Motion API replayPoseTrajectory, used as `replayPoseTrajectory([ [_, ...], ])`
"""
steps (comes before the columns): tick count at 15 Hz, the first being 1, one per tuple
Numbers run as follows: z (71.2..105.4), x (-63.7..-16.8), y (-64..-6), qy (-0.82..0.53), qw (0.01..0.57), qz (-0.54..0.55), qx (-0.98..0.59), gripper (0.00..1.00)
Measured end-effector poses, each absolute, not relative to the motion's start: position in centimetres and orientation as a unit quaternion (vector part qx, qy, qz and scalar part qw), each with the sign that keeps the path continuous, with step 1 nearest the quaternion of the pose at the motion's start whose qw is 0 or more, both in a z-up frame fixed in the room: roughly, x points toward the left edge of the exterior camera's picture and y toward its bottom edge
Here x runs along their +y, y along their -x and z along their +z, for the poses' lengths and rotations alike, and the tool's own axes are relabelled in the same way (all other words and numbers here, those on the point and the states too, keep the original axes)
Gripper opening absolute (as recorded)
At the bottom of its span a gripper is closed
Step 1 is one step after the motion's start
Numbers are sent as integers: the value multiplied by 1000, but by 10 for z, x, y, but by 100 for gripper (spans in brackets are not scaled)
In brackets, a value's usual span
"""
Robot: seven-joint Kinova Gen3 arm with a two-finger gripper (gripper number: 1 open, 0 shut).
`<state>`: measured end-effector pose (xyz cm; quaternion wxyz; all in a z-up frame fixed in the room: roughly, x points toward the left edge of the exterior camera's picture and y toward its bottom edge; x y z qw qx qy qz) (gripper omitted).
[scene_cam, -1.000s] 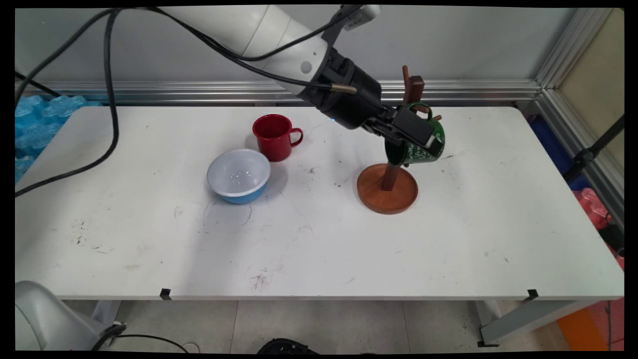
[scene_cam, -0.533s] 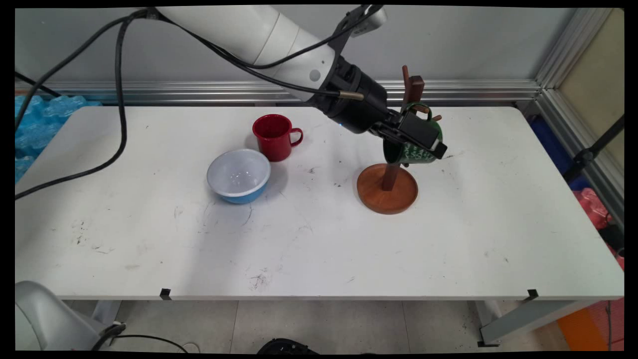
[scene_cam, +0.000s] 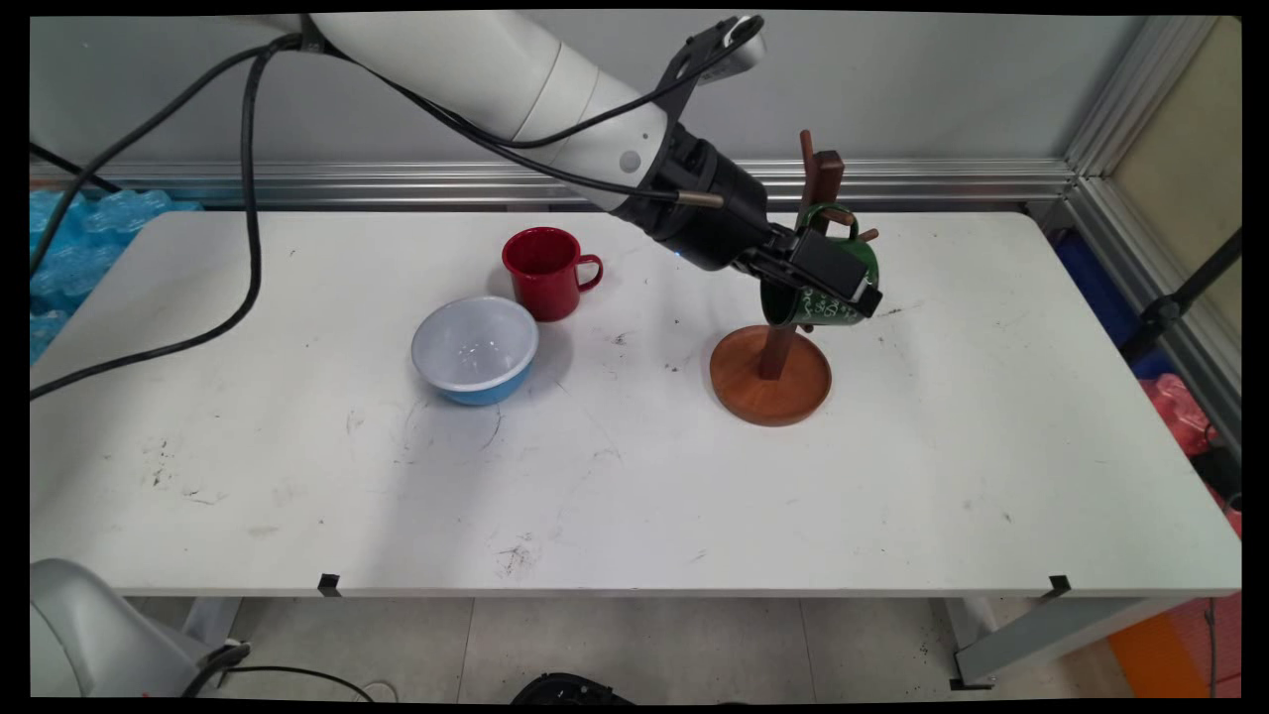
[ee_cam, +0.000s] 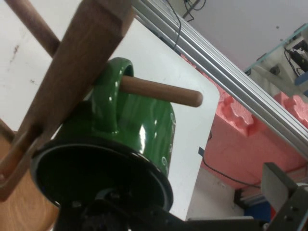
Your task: Pick up the green mug from the rack, then place the picked object on the table
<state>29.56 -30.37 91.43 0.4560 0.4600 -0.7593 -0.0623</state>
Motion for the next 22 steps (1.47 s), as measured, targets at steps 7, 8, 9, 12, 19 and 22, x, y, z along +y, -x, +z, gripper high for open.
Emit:
replayPoseTrajectory([
  [7, 910, -309, -296, -466, 462, -56, -753, 0],
  [8, 910, -310, -296, -466, 462, -56, -752, 0],
  [9, 910, -310, -296, -467, 463, -55, -752, 0],
  [12, 909, -311, -296, -468, 463, -54, -751, 0],
  [19, 907, -309, -299, -469, 462, -53, -751, 0],
  [22, 907, -308, -301, -468, 462, -53, -751, 0],
])
